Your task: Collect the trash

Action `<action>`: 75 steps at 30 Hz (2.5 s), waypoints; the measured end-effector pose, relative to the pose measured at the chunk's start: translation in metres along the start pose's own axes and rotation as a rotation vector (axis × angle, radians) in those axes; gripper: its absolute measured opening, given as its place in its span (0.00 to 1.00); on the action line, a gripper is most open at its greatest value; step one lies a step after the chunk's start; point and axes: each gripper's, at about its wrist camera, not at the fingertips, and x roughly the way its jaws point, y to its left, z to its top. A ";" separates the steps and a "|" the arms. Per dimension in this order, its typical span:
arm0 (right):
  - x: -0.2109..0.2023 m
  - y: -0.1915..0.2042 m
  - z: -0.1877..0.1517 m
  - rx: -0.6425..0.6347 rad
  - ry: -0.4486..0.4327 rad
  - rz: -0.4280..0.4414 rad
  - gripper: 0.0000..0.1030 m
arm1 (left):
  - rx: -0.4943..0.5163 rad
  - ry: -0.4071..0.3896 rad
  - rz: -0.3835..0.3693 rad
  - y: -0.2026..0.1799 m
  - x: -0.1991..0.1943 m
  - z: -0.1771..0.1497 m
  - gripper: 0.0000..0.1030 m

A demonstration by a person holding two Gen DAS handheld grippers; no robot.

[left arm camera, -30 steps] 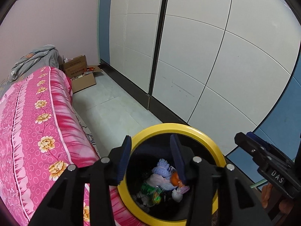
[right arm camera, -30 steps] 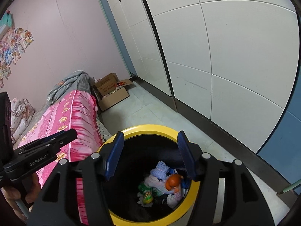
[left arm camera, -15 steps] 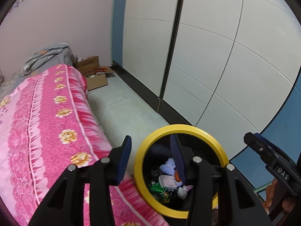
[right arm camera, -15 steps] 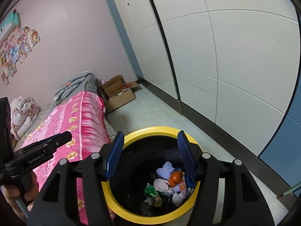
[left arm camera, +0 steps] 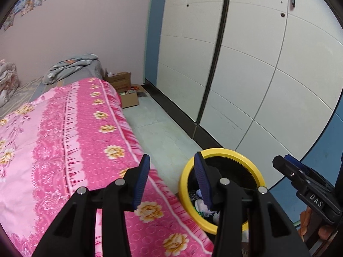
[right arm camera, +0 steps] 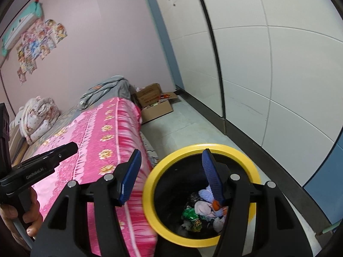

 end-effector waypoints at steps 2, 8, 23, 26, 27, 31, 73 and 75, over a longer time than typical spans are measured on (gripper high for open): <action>-0.003 0.010 -0.001 -0.017 0.000 0.016 0.54 | -0.015 -0.008 0.006 0.009 -0.010 -0.002 0.40; -0.012 0.048 -0.003 -0.074 -0.003 0.069 0.54 | -0.046 -0.042 0.040 0.035 -0.043 -0.010 0.40; -0.031 0.124 -0.017 -0.184 0.013 0.196 0.54 | -0.128 -0.099 0.176 0.102 -0.123 -0.043 0.40; -0.036 0.136 -0.024 -0.207 0.019 0.216 0.54 | -0.143 -0.101 0.199 0.109 -0.136 -0.052 0.40; -0.035 0.139 -0.024 -0.216 0.024 0.225 0.54 | -0.148 -0.101 0.203 0.112 -0.138 -0.055 0.40; -0.038 0.152 -0.033 -0.246 0.038 0.251 0.54 | -0.182 -0.102 0.222 0.125 -0.150 -0.070 0.40; -0.064 0.191 -0.064 -0.263 -0.030 0.391 0.92 | -0.252 -0.313 0.325 0.146 -0.223 -0.130 0.79; -0.067 0.191 -0.063 -0.257 -0.047 0.403 0.92 | -0.246 -0.332 0.325 0.145 -0.228 -0.129 0.79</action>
